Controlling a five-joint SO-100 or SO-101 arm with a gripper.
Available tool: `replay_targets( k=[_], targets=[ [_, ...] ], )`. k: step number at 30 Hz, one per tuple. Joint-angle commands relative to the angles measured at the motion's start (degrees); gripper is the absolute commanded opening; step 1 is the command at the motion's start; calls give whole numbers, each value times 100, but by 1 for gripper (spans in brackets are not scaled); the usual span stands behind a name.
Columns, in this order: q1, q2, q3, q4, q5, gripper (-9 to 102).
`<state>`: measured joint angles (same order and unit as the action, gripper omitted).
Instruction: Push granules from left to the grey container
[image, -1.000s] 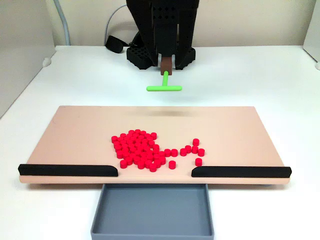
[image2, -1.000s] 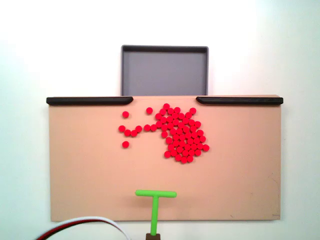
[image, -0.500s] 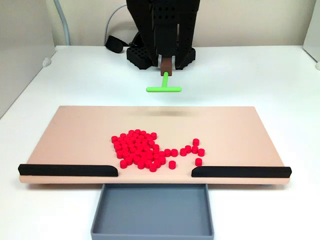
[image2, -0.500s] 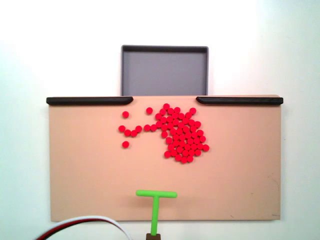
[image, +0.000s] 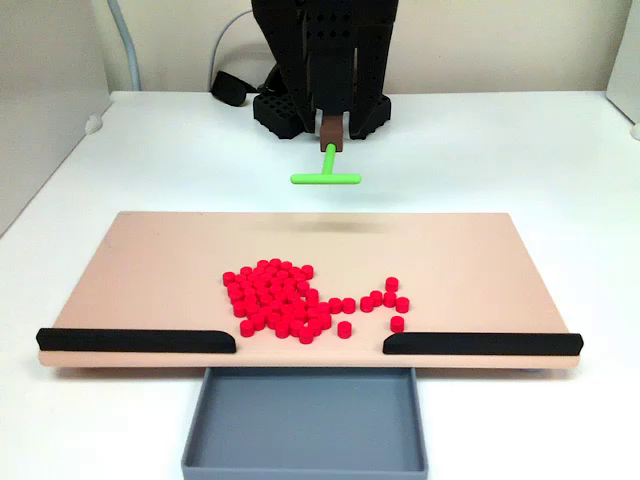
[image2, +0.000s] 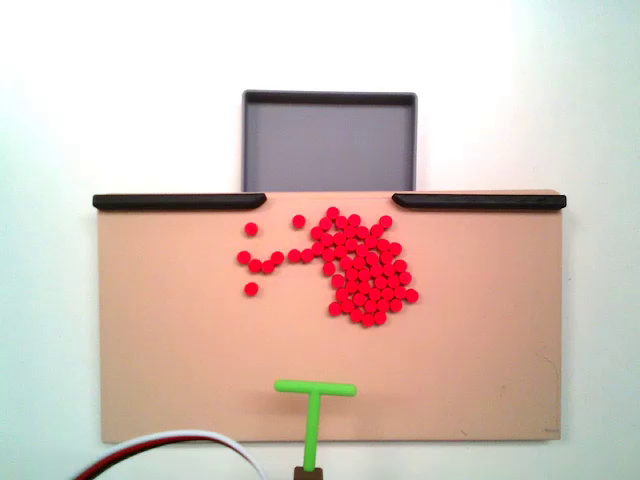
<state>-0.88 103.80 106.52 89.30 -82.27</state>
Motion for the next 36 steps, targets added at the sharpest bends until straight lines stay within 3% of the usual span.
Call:
replay_targets(
  k=[1, 36],
  targets=[
    [35, 149, -79, 53, -26, 0],
    [-149, 185, -79, 35, 9, 0]
  ],
)
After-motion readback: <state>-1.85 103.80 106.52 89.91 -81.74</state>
